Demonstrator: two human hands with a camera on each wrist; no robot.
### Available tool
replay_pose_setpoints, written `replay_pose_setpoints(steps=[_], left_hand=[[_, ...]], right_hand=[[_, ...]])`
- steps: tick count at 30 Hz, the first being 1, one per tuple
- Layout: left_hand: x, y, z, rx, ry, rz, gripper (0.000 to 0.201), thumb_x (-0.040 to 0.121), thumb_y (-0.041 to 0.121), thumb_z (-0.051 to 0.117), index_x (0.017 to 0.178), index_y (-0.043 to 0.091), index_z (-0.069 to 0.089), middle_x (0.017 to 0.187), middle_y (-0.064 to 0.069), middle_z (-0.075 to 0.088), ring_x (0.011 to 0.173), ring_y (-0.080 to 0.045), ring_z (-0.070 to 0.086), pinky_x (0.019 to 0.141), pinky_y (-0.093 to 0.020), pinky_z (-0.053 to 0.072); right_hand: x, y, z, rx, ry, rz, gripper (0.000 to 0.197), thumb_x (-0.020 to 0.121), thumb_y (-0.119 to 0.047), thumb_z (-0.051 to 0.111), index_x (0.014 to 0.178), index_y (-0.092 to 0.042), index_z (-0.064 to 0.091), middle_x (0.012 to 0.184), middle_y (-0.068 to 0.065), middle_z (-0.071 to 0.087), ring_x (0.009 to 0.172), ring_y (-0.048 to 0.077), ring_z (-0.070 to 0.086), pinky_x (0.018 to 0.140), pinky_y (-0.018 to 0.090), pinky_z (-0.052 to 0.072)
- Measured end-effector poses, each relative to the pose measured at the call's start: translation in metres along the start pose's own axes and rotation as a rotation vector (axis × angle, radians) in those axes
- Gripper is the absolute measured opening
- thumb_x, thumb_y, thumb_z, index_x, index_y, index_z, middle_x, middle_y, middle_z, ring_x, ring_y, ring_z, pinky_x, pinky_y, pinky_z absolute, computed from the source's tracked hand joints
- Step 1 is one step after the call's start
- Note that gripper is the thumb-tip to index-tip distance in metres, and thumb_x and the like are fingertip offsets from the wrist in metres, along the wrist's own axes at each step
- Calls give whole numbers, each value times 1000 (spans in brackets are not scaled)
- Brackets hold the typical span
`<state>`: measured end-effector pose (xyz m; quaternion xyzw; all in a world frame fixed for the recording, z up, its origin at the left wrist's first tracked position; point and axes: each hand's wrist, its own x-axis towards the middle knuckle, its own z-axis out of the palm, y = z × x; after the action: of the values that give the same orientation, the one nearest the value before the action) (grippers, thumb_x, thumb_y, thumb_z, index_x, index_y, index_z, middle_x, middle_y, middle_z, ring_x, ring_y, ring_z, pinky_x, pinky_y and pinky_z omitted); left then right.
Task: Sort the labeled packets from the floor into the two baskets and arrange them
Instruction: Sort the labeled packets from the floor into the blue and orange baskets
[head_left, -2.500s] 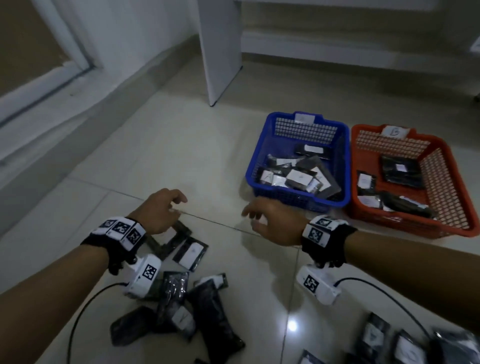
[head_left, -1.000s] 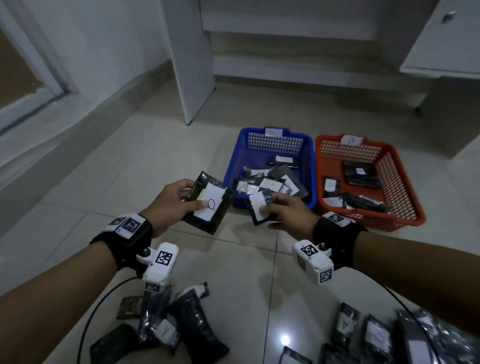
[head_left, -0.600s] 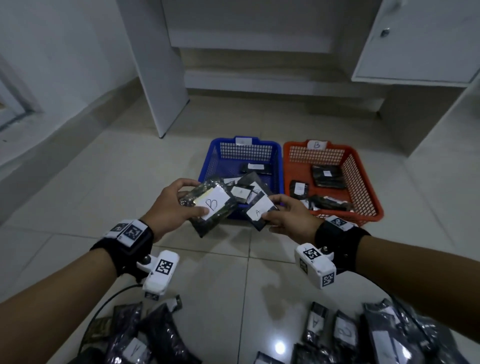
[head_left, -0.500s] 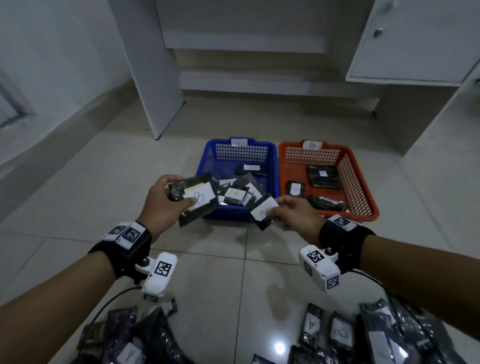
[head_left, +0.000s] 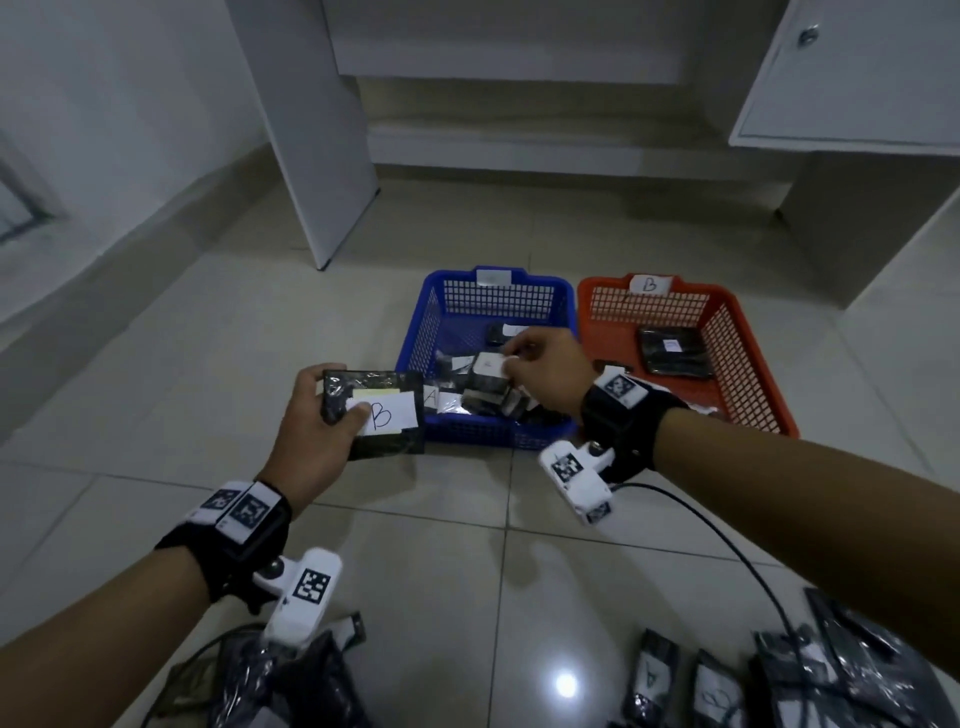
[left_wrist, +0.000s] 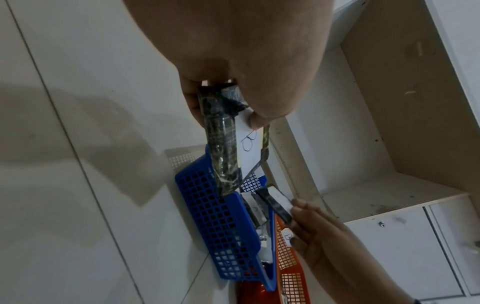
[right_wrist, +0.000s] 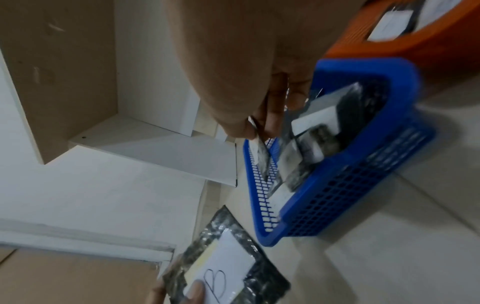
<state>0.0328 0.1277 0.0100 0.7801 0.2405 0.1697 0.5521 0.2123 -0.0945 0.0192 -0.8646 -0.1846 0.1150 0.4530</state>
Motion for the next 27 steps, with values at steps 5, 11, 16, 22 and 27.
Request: replay_pose_setpoints(steps=[5, 11, 16, 22, 27], left_hand=[[-1, -9, -12, -32, 11, -21, 41, 93, 6, 65, 124, 25, 48, 102, 4, 70, 85, -7, 71, 62, -19, 57], [-1, -8, -21, -62, 34, -36, 42, 93, 6, 65, 127, 24, 49, 104, 4, 70, 86, -6, 70, 68, -23, 59], [-4, 8, -11, -120, -78, -72, 46, 92, 4, 64, 129, 30, 52, 112, 0, 69, 97, -17, 70, 82, -36, 60], [-15, 37, 36, -220, -289, -79, 50, 88, 1, 69, 131, 21, 56, 113, -7, 72, 104, -22, 70, 91, -41, 57], [-23, 42, 74, -89, -439, -65, 56, 87, 5, 73, 133, 26, 49, 105, -2, 73, 100, -19, 70, 83, -42, 59]], right_hand=[[30, -26, 43, -71, -69, -67, 24, 84, -13, 75, 108, -16, 68, 98, 2, 72, 92, 20, 69, 84, 34, 58], [40, -16, 59, -318, -84, -66, 38, 84, -26, 76, 116, -22, 57, 105, 7, 68, 91, 25, 66, 84, 43, 58], [8, -21, 31, -172, -137, -143, 27, 94, -24, 66, 119, -13, 63, 110, 6, 69, 98, 21, 67, 87, 41, 56], [-59, -21, -8, 339, -454, 14, 57, 84, -15, 80, 132, -25, 52, 122, 5, 69, 108, 21, 70, 85, 41, 61], [-53, 10, -93, 331, -87, 128, 62, 85, -10, 78, 136, -19, 43, 112, 11, 69, 97, 25, 72, 75, 36, 63]])
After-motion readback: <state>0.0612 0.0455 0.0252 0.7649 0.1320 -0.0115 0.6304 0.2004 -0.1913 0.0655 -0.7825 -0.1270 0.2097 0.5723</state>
